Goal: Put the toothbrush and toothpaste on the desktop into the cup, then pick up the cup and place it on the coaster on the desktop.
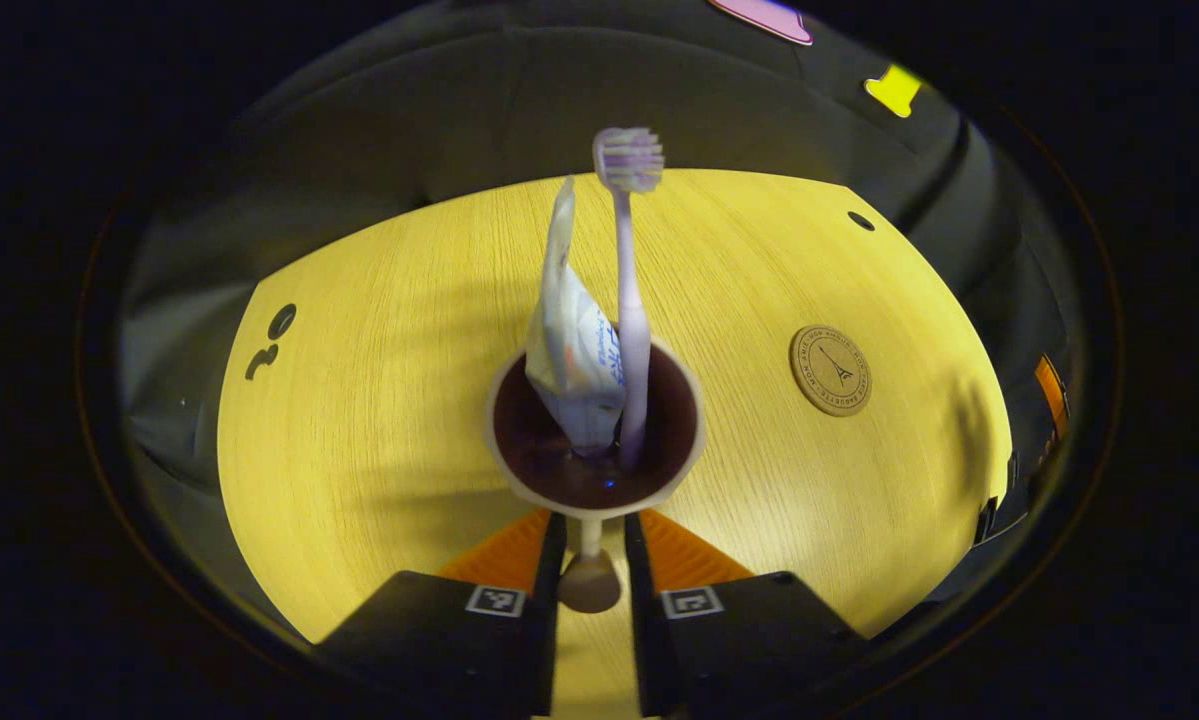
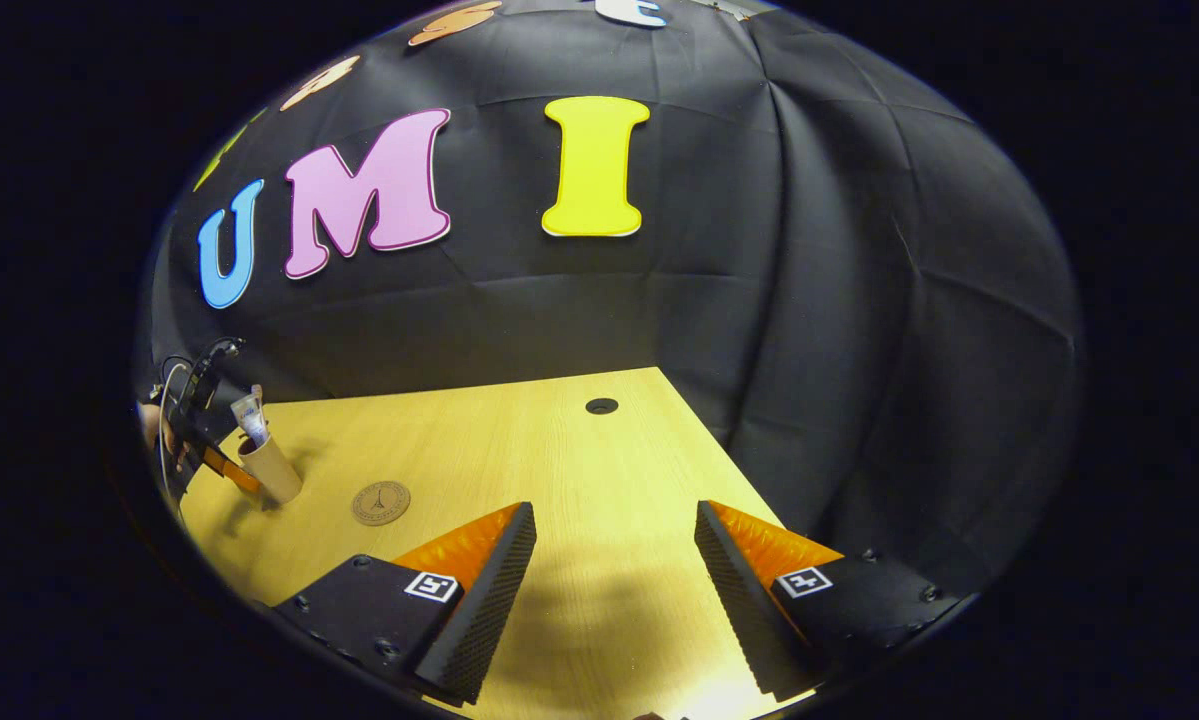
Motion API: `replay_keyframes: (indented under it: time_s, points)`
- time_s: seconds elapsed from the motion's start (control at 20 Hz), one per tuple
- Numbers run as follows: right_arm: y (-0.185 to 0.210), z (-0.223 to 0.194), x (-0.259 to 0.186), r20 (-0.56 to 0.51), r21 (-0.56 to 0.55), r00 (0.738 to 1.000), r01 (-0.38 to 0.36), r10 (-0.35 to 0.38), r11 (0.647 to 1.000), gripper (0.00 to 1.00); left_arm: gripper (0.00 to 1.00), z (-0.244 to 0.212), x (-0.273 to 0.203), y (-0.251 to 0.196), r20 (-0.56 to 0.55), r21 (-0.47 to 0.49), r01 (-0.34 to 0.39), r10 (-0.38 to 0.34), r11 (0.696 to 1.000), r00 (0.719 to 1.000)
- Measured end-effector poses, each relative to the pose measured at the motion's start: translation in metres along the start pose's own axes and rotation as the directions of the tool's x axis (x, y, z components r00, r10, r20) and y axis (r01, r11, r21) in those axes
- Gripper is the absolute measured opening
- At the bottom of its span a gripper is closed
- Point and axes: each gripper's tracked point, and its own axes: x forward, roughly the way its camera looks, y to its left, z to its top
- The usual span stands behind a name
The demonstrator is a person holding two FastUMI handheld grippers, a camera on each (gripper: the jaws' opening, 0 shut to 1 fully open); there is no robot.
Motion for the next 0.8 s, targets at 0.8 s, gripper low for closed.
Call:
replay_keyframes:
  time_s: [0.8]
  points:
    - [0.017, -0.004, -0.003, -0.022, -0.027, 0.999, -0.031, 0.03, 0.999, 0.99, 0.23, 0.017, -0.017, -0.027, 0.08, 0.026, 0.002, -0.004, 1.0, 0.997]
